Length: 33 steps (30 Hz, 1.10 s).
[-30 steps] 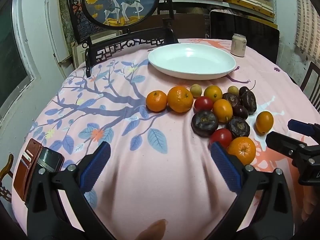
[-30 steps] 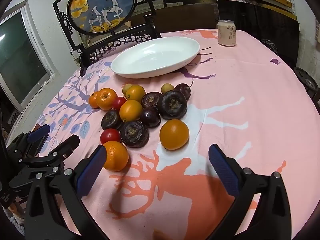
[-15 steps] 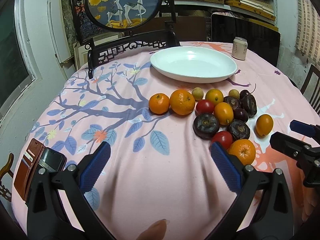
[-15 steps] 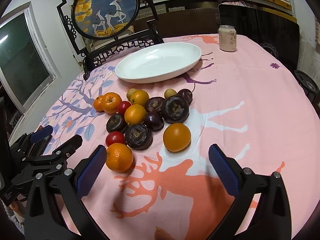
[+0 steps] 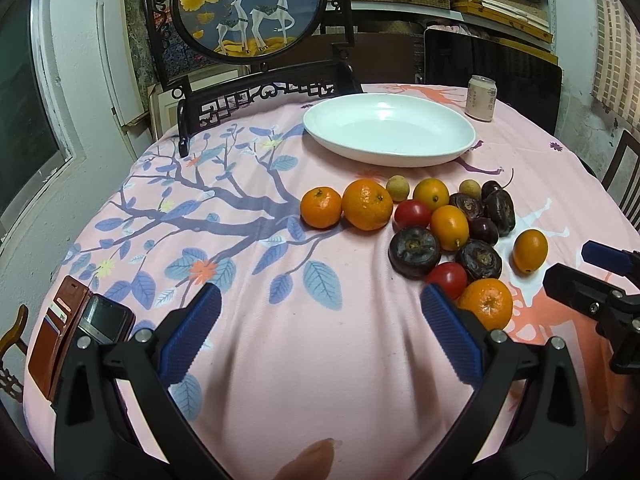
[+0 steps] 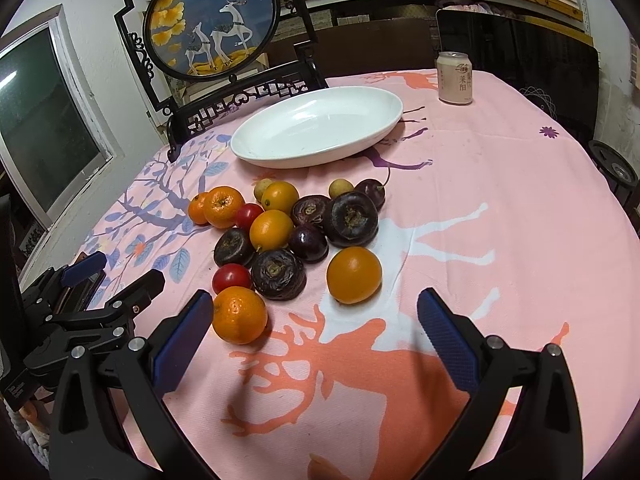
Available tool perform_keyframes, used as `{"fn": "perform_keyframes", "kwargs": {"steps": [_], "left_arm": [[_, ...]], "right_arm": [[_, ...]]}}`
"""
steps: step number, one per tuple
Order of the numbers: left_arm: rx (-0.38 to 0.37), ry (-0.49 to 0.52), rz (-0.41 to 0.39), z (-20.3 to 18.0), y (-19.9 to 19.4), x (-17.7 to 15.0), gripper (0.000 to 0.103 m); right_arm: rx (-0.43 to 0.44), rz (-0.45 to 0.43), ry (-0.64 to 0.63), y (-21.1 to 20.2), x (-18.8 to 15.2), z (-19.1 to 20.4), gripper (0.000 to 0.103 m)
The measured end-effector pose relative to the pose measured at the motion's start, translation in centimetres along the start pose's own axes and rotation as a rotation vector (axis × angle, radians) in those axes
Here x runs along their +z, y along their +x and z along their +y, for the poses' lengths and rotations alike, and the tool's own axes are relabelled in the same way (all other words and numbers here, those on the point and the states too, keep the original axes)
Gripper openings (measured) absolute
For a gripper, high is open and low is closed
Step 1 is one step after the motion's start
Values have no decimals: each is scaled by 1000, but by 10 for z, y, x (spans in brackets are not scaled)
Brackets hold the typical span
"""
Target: Organize fruits
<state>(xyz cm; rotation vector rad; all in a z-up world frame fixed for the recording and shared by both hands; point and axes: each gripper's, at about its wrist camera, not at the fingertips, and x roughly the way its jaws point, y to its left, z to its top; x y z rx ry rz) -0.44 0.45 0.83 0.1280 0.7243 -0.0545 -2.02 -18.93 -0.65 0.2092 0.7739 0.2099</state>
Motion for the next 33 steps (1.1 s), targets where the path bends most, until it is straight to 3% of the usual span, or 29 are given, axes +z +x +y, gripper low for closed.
{"fn": "perform_keyframes", "kwargs": {"steps": [33], "left_arm": [[5,0,8,1,2,-3,101]], "right_arm": [[2,-1,0,0,0,-1,102]]}}
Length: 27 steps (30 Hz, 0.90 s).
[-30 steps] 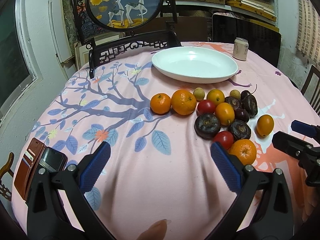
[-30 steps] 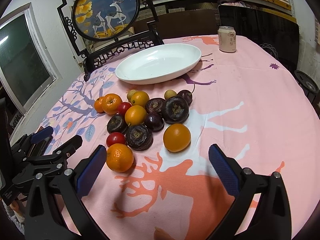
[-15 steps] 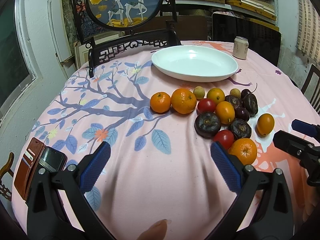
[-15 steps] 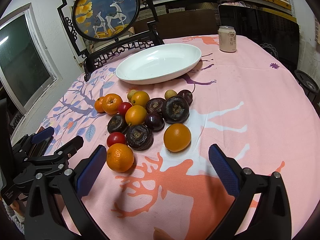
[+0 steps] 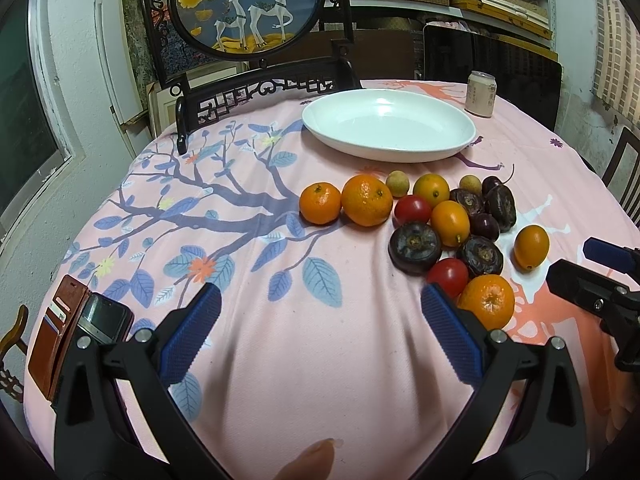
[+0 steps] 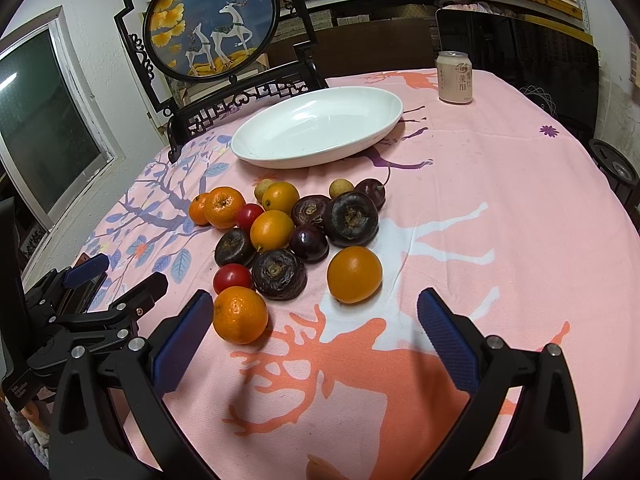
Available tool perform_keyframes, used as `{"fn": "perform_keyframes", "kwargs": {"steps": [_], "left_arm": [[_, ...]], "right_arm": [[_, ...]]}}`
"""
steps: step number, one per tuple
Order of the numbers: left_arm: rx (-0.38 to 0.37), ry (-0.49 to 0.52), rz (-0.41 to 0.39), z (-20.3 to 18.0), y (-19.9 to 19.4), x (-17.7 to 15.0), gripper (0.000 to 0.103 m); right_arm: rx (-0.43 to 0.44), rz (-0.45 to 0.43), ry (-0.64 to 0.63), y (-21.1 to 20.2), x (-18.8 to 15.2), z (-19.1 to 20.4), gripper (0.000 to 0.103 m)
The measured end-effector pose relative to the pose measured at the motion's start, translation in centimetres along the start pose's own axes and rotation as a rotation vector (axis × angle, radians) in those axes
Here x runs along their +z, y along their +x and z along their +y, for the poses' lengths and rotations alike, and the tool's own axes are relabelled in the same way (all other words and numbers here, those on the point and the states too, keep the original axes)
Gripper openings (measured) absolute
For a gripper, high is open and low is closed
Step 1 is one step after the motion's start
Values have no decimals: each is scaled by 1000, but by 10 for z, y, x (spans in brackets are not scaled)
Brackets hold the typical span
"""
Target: Organize fruits
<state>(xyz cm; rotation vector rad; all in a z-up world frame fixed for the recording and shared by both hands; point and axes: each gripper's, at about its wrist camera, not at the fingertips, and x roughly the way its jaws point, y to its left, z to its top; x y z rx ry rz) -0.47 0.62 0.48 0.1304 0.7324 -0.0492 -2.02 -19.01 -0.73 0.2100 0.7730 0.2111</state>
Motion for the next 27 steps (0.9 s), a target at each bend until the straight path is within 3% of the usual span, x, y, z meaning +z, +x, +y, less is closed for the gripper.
{"fn": "perform_keyframes", "kwargs": {"steps": [15,21,27], "left_arm": [[-16,25,69,-7,11,-4,101],[-29,55,161,-11,28,-8,101],[-81,14,251,-5,44,-12,101]], "right_arm": [[-16,35,-19,7,-3,3,102],[-56,94,-46,16,-9,0,102],[-112,182,-145,28,-23,1,102]]}}
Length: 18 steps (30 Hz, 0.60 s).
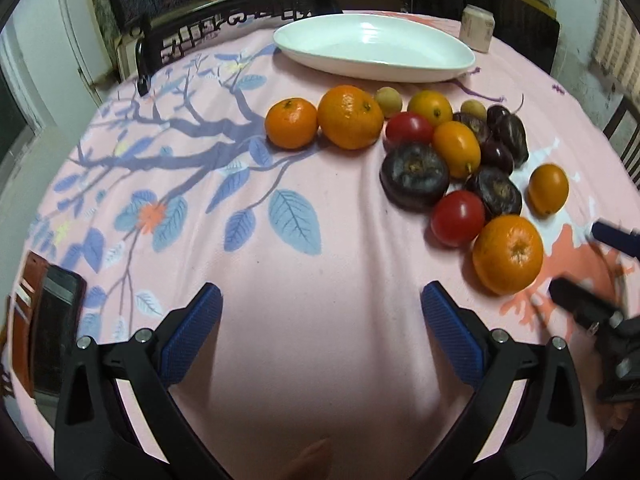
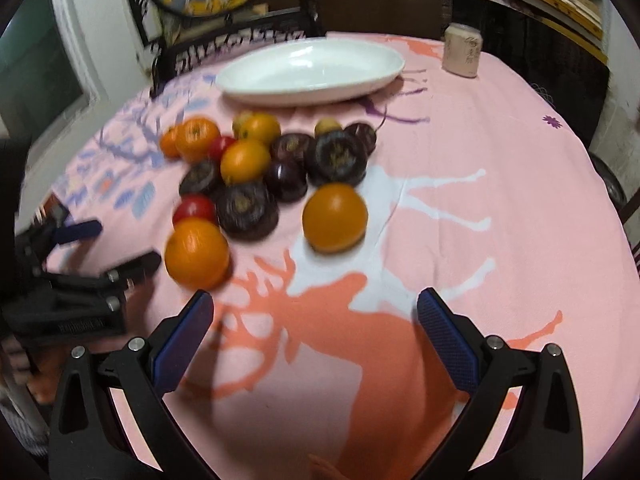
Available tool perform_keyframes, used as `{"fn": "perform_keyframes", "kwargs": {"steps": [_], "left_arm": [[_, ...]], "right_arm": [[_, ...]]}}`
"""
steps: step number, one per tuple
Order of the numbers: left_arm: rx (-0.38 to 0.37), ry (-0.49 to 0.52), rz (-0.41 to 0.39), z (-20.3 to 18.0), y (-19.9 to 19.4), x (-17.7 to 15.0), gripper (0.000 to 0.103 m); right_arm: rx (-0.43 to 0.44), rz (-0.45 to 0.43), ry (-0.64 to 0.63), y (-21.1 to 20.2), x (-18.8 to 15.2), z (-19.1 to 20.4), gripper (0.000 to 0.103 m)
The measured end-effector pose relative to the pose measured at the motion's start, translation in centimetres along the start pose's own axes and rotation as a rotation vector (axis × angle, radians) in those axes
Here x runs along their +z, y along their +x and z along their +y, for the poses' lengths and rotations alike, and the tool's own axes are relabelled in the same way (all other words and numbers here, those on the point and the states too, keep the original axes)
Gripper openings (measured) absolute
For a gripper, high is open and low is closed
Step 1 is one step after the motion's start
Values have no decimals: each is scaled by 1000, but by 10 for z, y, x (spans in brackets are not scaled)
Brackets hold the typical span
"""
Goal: Organize fruits
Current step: 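Close the left tool on a tangerine while the right tool closes on an orange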
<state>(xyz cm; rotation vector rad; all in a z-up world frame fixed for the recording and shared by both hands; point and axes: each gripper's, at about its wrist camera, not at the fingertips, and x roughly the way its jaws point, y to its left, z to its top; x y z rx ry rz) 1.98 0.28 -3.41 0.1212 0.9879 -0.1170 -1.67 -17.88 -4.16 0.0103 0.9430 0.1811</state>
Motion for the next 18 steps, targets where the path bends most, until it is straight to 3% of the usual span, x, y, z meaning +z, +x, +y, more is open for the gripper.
{"fn": "perform_keyframes", "kwargs": {"steps": [4,12,15,18], "left_arm": [[-19,-13,8,3,2,0,101],[-21,-6,7,1,2,1,101],[-92,71,-9,-11,-4,1,101],[-99,161,-103,-27,-24,-4,101]], "right_arm": [[-26,34,-71,5,-7,1,102],[5,43,-118,3,-8,0,102],[44,45,-142,2,-5,-5,102],[109,5,-32,-6,-3,-27,102]]}}
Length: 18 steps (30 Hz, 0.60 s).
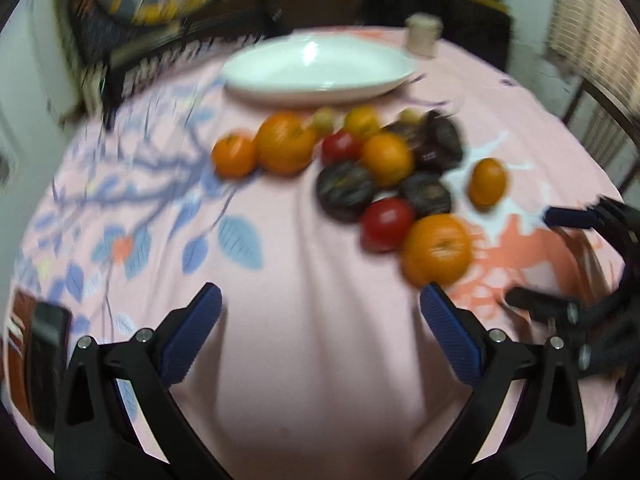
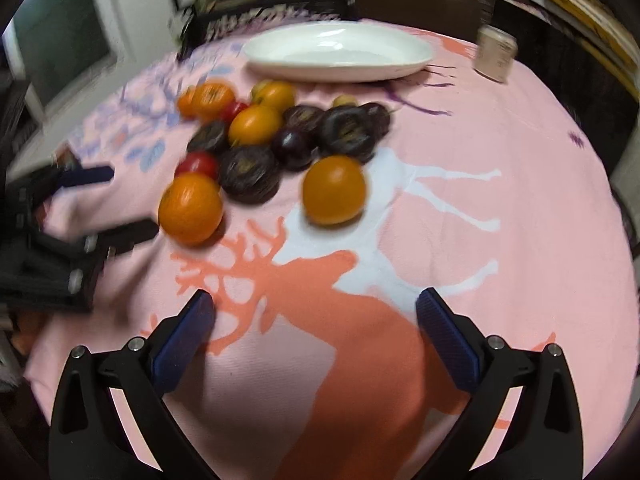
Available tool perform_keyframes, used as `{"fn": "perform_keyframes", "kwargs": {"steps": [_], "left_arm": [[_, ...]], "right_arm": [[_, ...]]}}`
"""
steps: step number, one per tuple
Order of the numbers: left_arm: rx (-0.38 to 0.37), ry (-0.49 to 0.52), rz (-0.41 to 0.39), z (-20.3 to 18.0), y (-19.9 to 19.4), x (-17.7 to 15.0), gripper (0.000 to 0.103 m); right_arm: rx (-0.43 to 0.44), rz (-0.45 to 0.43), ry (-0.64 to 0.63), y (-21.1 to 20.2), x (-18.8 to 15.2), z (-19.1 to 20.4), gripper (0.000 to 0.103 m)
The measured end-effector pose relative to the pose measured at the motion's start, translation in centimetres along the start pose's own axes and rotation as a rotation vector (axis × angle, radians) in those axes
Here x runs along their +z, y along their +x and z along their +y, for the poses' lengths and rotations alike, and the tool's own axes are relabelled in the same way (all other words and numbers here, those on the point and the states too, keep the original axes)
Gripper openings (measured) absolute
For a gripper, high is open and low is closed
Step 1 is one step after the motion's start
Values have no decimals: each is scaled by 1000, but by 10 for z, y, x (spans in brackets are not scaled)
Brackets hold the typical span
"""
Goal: Organize fruits
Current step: 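Close the left tool on a tangerine while the right tool closes on an orange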
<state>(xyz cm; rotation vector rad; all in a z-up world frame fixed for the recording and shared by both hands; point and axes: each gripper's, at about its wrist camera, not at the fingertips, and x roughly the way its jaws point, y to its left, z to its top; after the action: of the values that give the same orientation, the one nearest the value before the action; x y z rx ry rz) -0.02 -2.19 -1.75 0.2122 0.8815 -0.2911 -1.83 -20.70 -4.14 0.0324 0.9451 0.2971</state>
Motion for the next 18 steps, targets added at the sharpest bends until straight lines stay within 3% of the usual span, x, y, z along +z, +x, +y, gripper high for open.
{"fn": "perform_keyframes", "kwargs": {"steps": [3,11,13,17,18], "left_arm": [[-57,51,-8,-14,-1,4,101],[-162,101,46,-37,16,14,96],[-193,88,62,-34,20,17,79],[-192,103,64,-39,24,15,72],[-187,109,60,-41,24,15,66]], "right_arm": [[76,-33,99,-5,0,-20,102],[112,-97,214,-15,3,-42,102],[113,-115,216,-20,2,-42,102],[91,-134,159,-22,8,-32,102],[90,-128,143,-20,11,-29,102]]}}
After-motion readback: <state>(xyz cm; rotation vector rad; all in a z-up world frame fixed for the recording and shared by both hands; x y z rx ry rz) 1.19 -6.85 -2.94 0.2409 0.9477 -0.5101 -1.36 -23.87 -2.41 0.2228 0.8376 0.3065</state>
